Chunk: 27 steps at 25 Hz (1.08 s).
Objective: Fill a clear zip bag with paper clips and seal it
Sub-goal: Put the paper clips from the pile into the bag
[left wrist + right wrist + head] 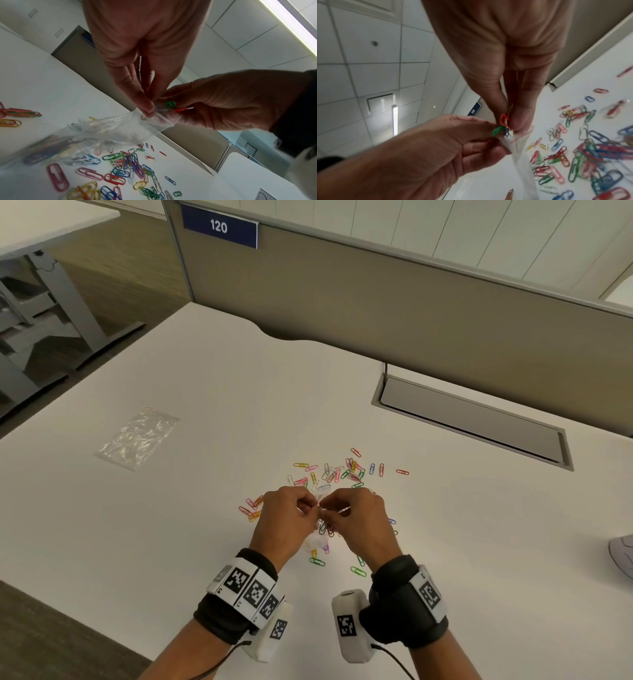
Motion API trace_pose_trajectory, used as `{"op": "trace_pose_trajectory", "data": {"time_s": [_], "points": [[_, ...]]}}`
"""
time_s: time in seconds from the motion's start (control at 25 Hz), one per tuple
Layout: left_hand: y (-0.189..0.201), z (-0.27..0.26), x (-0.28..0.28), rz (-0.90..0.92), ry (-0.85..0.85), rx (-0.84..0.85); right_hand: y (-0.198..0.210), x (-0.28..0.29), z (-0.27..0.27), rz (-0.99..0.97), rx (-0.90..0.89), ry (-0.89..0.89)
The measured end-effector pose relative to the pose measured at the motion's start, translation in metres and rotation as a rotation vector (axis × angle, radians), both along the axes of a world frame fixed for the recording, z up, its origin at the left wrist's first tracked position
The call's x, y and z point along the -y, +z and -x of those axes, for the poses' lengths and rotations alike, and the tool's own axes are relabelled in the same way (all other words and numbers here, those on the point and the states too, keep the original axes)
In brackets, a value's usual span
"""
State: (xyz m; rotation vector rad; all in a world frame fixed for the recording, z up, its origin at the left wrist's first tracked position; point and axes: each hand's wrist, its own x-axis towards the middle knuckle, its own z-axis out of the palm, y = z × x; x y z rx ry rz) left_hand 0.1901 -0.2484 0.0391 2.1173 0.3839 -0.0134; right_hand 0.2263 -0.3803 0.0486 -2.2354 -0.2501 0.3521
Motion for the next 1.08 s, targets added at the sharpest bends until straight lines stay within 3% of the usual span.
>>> {"op": "trace_pose_trajectory", "data": {"time_s": [0.28,0.44,0.6,0.72,0.88,0.96,1.08], "points": [[0.001,0.002,-0.003,0.021,0.007,0.0,-0.005,0.005,-0.002,-0.168,-0.151,-0.067],[0.002,0.001,-0.004,-0.001,0.015,0.011,-0.001,0.006,-0.003,-0.201,-0.221,-0.015],[0.002,0.001,-0.006,0.006,0.038,0.014,-0.001,0.011,-0.004,-0.21,-0.116,0.035],[0.0,0.001,-0.011,0.017,0.054,0.026,-0.017,0.033,-0.014,-0.027,0.097,-0.087],[-0.002,0.003,-0.015,0.034,0.057,0.052,-0.055,0.062,-0.016,0.443,-0.015,-0.002],[-0.003,0.003,-0.015,0.04,0.063,0.058,-0.072,0.061,-0.016,0.45,-0.044,-0.018],[-0.004,0.003,-0.013,0.055,0.067,0.054,-0.084,0.046,-0.02,0.304,0.011,-0.004]]}}
